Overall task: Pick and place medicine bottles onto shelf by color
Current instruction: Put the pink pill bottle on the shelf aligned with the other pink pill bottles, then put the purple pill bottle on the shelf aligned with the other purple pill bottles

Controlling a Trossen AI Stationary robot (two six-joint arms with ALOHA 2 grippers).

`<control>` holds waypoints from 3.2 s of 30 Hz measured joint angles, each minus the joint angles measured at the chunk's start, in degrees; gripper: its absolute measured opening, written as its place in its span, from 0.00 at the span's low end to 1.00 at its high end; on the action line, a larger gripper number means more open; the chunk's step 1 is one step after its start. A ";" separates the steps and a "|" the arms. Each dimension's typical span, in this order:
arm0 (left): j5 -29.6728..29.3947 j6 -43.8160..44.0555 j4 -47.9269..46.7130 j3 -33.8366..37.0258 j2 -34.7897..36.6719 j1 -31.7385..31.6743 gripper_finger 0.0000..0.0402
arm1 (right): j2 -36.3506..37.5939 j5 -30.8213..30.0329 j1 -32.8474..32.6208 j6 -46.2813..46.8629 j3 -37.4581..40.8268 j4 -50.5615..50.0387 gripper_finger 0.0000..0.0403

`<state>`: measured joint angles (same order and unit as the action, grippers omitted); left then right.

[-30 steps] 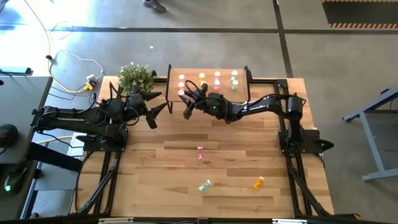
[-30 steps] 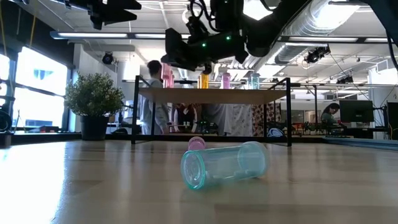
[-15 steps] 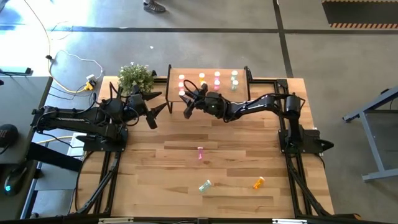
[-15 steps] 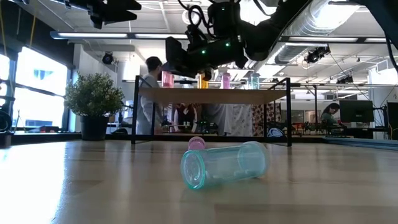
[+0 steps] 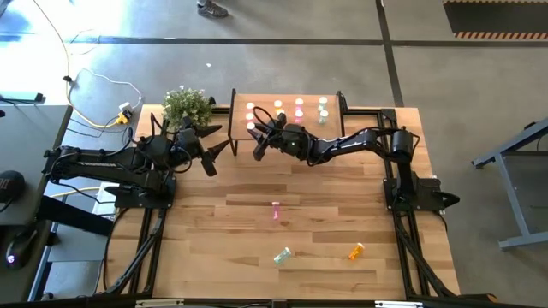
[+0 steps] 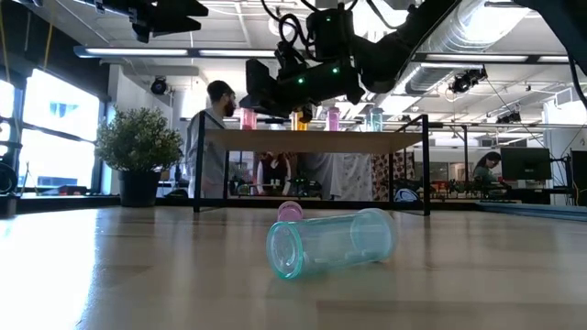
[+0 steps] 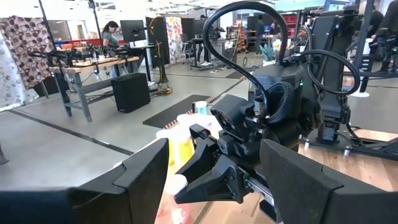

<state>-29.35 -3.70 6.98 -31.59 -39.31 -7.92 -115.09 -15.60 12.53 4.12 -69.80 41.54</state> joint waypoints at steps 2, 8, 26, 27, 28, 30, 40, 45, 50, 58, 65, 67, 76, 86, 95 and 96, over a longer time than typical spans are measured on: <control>-0.03 0.01 0.00 0.00 0.00 -0.02 0.60 | 0.00 0.21 0.16 0.00 0.00 -0.02 0.24; -0.03 -0.03 0.00 0.00 0.00 -0.04 0.60 | 0.00 2.42 0.35 -0.02 0.00 -0.04 0.24; -0.03 -0.03 -0.04 0.00 0.00 -0.04 0.60 | -0.02 2.61 0.77 0.39 0.08 -0.55 0.36; -0.03 -0.03 -0.04 0.00 0.00 -0.04 0.60 | -0.02 2.61 0.77 0.39 0.07 -0.40 0.37; -0.01 -0.03 -0.04 0.00 0.00 -0.04 0.60 | -0.02 2.59 0.79 0.39 0.08 -0.42 0.38; -0.01 -0.03 -0.04 0.00 0.00 -0.04 0.60 | -0.02 2.49 0.79 0.39 0.07 -0.39 0.39; -0.01 -0.03 -0.07 0.00 0.00 -0.04 0.60 | -0.02 2.11 0.79 0.39 -0.69 0.19 0.39; -0.01 -0.02 -0.10 0.00 0.02 -0.04 0.60 | 0.00 2.11 0.79 -0.11 -4.64 -6.96 0.39; 0.01 -0.01 -0.13 0.00 0.02 -0.04 0.60 | 0.00 2.11 0.79 -0.59 -7.96 -11.96 0.39; 0.03 -0.03 -0.15 0.00 0.02 -0.04 0.60 | 0.00 2.33 0.70 -1.88 -10.52 -12.96 0.39; 0.03 -0.01 -0.34 0.00 0.10 -0.04 0.60 | 5.16 2.30 0.68 -3.34 -13.64 -19.31 0.39; 0.18 0.05 -0.47 0.02 0.22 -0.04 0.60 | 8.50 2.13 0.68 -2.93 -14.44 -23.28 0.39; 3.91 6.89 -6.27 0.02 0.24 -0.04 0.60 | 25.07 2.39 -0.66 6.47 -14.69 -49.11 0.39; 12.71 23.43 -15.54 0.02 0.17 0.00 0.60 | 32.26 3.49 -8.59 33.85 -14.63 -76.15 0.39; 12.75 32.37 -27.00 0.02 0.15 0.15 0.60 | 26.91 6.73 -15.17 53.09 -14.62 -84.53 0.39; 12.75 33.16 -27.74 0.02 0.17 0.15 0.60 | 25.93 7.34 -15.46 54.00 -14.62 -84.49 0.39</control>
<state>-16.60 29.46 -20.76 -31.57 -39.13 -7.77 -89.15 -8.26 -2.93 58.12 -84.42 -42.95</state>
